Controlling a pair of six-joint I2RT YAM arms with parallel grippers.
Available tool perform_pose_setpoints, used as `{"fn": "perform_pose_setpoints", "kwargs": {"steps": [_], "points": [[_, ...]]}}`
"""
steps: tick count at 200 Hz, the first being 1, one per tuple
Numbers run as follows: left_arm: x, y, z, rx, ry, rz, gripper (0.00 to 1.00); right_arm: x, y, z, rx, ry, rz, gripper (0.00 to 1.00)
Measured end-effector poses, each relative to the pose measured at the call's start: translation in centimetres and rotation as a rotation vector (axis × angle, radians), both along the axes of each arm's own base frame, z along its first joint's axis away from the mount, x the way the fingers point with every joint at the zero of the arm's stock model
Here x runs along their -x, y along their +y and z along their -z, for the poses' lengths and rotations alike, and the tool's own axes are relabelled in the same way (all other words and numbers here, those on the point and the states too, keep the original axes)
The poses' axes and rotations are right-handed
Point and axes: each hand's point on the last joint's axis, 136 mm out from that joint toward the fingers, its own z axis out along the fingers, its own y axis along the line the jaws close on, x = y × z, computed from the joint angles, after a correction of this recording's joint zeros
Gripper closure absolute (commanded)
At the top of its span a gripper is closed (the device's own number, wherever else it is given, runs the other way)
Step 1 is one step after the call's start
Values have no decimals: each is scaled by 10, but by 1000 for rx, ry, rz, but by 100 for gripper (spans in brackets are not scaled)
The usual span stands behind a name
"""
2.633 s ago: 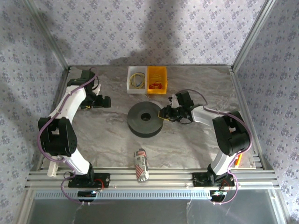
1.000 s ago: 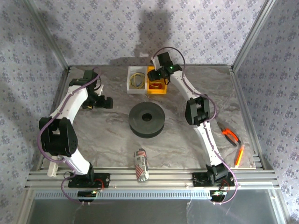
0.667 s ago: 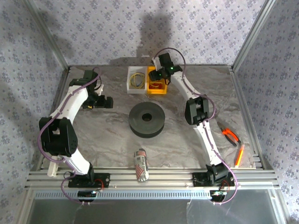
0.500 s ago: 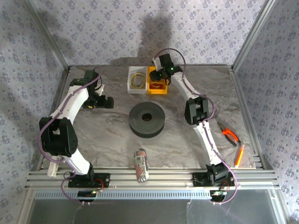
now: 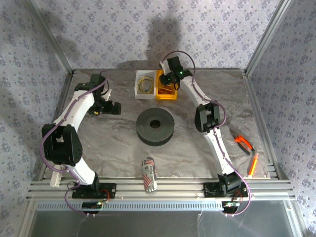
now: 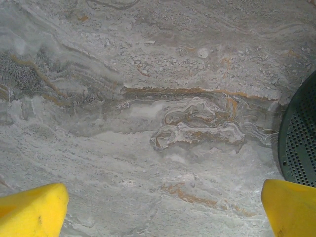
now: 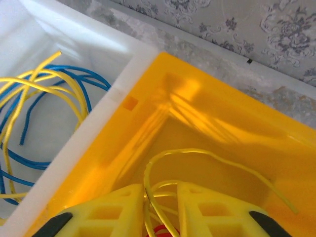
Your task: Wrap the cables
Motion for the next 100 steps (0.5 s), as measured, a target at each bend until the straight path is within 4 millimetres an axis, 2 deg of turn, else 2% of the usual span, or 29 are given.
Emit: {"fn": "perform_pose_setpoints", "kwargs": {"steps": [46, 100], "points": [[-1, 0, -1, 0, -2, 0, 0, 2, 6, -3, 3, -11, -15, 100], [-1, 0, -1, -1, -3, 4, 0, 3, 9, -9, 6, -22, -28, 100]]}}
